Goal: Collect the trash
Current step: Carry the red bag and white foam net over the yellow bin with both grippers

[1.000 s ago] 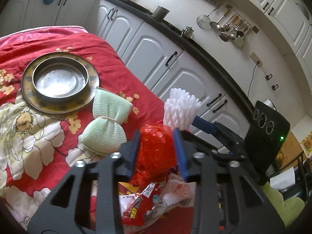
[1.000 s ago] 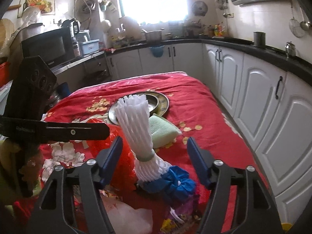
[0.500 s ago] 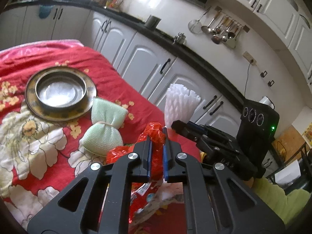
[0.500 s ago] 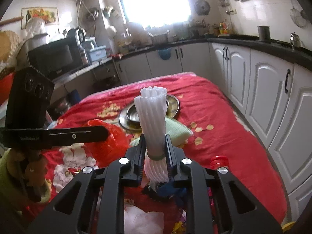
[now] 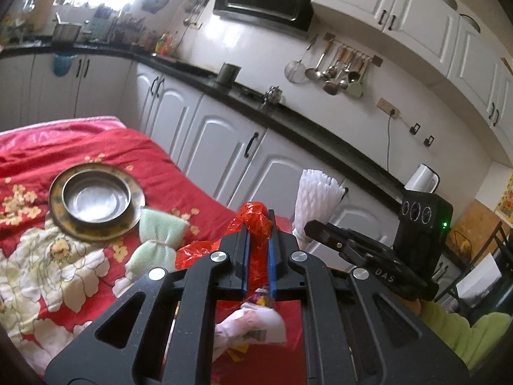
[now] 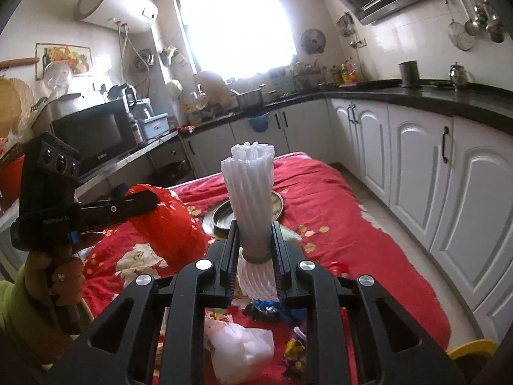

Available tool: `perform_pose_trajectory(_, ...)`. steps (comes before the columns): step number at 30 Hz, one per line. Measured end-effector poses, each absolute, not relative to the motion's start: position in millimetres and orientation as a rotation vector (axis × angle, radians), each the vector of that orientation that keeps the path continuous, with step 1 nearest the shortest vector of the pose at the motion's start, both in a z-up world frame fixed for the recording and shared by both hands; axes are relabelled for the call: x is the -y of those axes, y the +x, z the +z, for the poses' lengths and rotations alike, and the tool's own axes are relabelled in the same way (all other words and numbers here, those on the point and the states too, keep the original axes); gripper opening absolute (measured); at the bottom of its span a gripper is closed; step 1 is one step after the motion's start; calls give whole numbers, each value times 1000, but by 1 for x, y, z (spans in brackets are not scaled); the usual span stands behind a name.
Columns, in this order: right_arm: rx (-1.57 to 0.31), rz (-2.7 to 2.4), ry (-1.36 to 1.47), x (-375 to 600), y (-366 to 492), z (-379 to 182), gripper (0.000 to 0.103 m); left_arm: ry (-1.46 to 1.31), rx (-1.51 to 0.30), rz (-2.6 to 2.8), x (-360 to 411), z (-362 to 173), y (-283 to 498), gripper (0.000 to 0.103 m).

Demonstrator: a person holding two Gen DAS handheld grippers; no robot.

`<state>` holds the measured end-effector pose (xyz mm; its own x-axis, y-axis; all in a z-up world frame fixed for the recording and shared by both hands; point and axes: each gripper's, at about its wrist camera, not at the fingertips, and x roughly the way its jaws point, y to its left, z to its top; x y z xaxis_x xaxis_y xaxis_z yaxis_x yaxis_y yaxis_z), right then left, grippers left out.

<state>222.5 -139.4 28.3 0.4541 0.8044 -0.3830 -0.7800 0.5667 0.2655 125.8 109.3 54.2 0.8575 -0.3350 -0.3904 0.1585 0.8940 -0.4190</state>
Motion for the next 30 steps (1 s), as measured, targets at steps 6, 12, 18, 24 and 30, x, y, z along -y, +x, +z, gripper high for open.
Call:
perform_pose_trajectory(6,-484,940,57,166,214,37,19,-366,-458,-299,-90,61,122,4)
perform_pose_trajectory(12,-460,903,58,196,201,44,19,-351,-459,-338,-70,64,123,4)
perform_pose_trajectory(18,-450,848,72,227,191,47,19,-309,-464,-367,-44,64,123,4)
perform_pose_trajectory(24,-452,786,120,262,186,48,19,-283,-473,-399,-22,64,125,4)
perform_pose_trajectory(30,-454,699,157,296,177,49,19,-256,-482,-440,2,64,128,4)
